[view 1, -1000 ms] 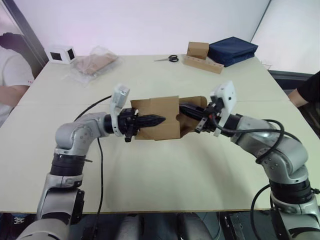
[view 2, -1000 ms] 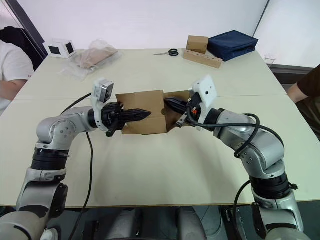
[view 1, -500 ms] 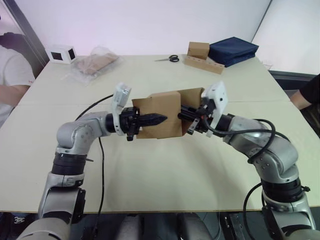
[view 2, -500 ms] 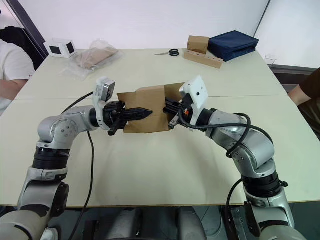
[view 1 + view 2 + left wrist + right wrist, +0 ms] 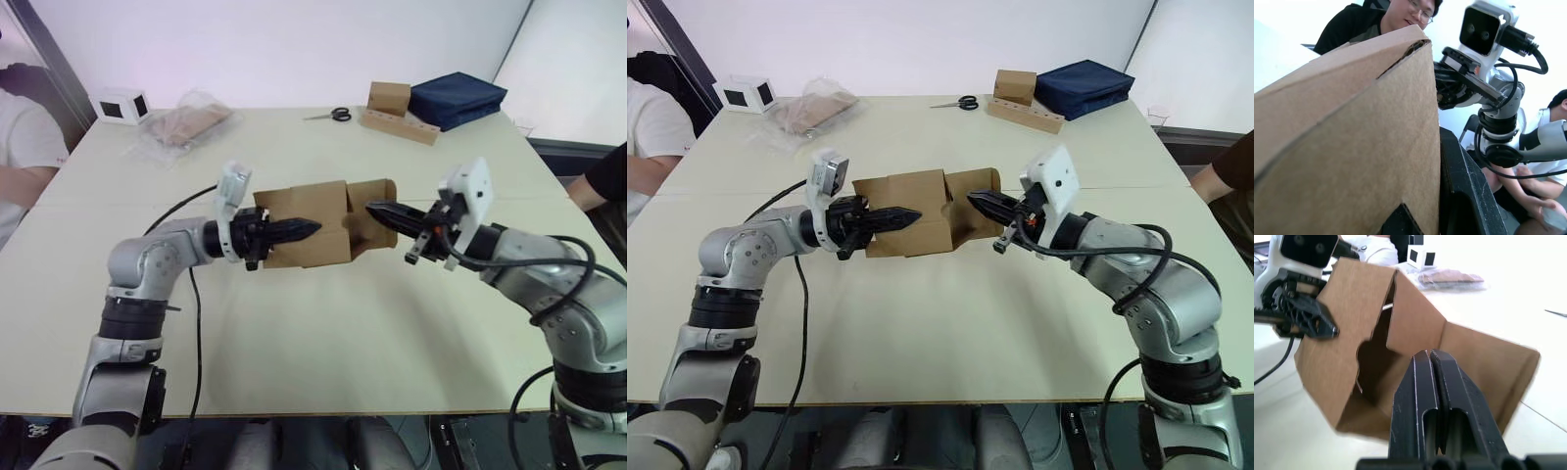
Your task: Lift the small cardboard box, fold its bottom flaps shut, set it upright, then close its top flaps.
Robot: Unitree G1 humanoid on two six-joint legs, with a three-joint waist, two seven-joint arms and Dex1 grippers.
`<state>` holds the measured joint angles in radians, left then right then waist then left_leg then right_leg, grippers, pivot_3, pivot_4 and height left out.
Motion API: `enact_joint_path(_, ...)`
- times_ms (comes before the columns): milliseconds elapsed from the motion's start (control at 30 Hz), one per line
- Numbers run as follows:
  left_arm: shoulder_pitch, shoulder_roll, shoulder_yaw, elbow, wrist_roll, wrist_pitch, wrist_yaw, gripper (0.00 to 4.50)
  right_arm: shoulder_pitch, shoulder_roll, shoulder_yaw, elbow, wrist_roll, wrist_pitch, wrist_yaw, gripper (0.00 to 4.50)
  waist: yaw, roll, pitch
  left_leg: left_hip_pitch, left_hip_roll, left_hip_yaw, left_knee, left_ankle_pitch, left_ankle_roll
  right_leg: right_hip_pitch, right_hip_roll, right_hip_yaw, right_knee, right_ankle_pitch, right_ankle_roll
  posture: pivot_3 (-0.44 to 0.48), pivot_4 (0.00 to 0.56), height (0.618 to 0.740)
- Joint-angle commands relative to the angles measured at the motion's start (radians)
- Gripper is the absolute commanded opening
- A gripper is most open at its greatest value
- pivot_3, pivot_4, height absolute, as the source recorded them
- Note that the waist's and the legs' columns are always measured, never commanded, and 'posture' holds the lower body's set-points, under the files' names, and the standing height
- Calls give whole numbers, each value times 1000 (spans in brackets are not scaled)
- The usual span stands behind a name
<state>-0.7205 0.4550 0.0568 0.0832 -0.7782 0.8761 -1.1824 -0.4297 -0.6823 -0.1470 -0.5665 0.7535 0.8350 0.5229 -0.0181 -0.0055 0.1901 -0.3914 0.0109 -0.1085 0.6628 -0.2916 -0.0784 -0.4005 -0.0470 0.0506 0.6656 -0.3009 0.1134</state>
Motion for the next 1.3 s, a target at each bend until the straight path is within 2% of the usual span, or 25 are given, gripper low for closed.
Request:
enact_joint_path(33, -28, 10, 38, -5, -29, -4, 6, 47, 50, -28, -81, -53, 46, 15, 6, 0, 0, 0, 0, 0, 0, 0, 0, 0, 0, 0, 0, 0, 0, 0, 0, 0, 150, 740)
enact_joint_path(167, -34, 8, 53, -4, -47, 3, 17, 47, 155, -36, -95, -103, 58, 21, 2, 0, 1, 0, 0, 0, 0, 0, 0, 0, 0, 0, 0, 0, 0, 0, 0, 0, 150, 740)
enact_joint_path(367, -37, 8, 55, -10, -65, 14, 26, 47, 187, -5, -60, -115, 48, 11, -34, 0, -1, 0, 0, 0, 0, 0, 0, 0, 0, 0, 0, 0, 0, 0, 0, 0, 150, 740)
enact_joint_path(667, -15, -5, 39, -48, -83, 39, 32, 47, 76, 136, 76, -95, 8, 4, -122, 0, -2, 0, 0, 0, 0, 0, 0, 0, 0, 0, 0, 0, 0, 0, 0, 0, 150, 740)
enact_joint_path(1000, -29, -25, 35, -37, -88, 45, 33, 47, 13, 173, 152, -92, 8, 24, -117, 0, -2, 0, 0, 0, 0, 0, 0, 0, 0, 0, 0, 0, 0, 0, 0, 0, 150, 740)
enact_joint_path(1167, -34, -17, 43, -34, -88, 49, 29, 47, 29, 136, 100, -103, 25, 33, -105, 0, -2, 0, 0, 0, 0, 0, 0, 0, 0, 0, 0, 0, 0, 0, 0, 0, 150, 740)
enact_joint_path(1300, -33, 15, 61, -38, -102, 72, 23, 47, 56, 32, -76, -109, 139, 69, -59, 0, 2, 0, 0, 0, 0, 0, 0, 0, 0, 0, 0, 0, 0, 0, 0, 0, 150, 740)
